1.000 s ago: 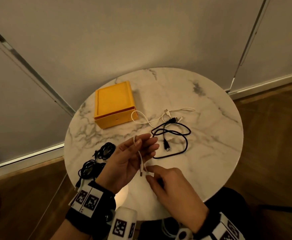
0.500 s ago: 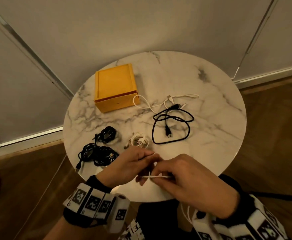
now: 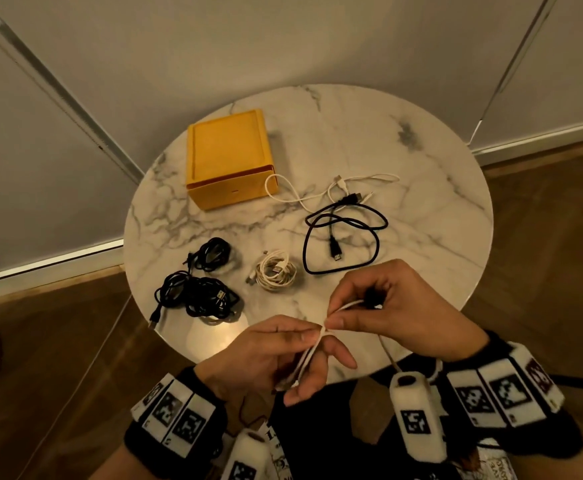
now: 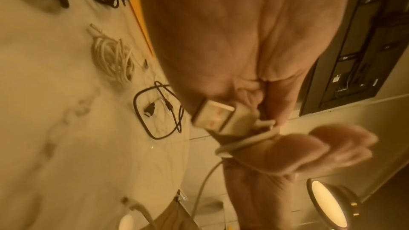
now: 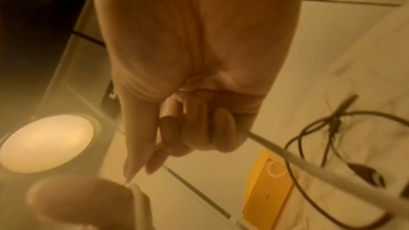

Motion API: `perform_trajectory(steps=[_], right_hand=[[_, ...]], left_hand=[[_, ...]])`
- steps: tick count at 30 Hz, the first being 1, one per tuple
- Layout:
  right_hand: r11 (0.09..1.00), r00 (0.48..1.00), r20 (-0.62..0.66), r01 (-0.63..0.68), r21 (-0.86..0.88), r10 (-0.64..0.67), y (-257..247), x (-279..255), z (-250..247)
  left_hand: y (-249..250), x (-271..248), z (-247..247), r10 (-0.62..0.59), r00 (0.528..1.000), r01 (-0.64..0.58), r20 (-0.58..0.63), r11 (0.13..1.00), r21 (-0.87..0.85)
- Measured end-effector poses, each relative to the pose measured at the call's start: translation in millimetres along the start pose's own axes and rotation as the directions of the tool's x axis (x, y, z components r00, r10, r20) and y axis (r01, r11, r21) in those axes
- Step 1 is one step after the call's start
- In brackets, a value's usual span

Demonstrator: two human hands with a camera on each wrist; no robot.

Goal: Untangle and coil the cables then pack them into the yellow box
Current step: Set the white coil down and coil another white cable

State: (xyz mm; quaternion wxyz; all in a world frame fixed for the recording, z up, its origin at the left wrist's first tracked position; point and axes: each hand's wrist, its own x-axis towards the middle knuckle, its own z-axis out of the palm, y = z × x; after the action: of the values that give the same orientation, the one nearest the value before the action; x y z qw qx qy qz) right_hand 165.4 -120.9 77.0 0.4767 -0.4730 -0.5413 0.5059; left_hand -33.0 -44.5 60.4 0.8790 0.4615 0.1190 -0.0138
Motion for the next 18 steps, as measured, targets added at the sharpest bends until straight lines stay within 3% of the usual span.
perform_trajectory(steps=[4,8,11,13,15,18], right_hand=[[0.98,0.997,-0.068,0.033,0.198,-0.02,15.8,6.8,8.0],[0.899,0.994,-0.086,-0.026,0.436,0.07,25.6,11.3,15.9],[0.889,0.989,-0.085,-0.072,0.451,0.123,24.6,9.9,23.8],[0.921,0.974,-0.139,-0.117,0.371,0.18,25.6,6.6,29.8],[0.95,0.954,-0.186,-0.186,0.252,0.236,29.8,1.1,37.1],[0.971,0.959,-0.16,-0.223,0.088,0.235,34.2,-7.0,53.2]], left_hand=[[2.9,2.3,5.9,0.081,0.996,-0.086,-0.043,0.987,-0.138],[8.9,4.4,6.1,0.156,0.983,-0.172,-0.095,0.965,-0.198],[16.1,4.5,7.4,0.203,0.963,-0.235,-0.178,0.955,-0.183],[22.7,7.1,7.8,0.24,0.919,-0.301,-0.314,0.94,-0.161],[30.8,9.7,5.0,0.297,0.835,-0.398,-0.463,0.908,-0.134],[40.1,15.5,-0.6,0.366,0.737,-0.509,-0.569,0.854,-0.111]])
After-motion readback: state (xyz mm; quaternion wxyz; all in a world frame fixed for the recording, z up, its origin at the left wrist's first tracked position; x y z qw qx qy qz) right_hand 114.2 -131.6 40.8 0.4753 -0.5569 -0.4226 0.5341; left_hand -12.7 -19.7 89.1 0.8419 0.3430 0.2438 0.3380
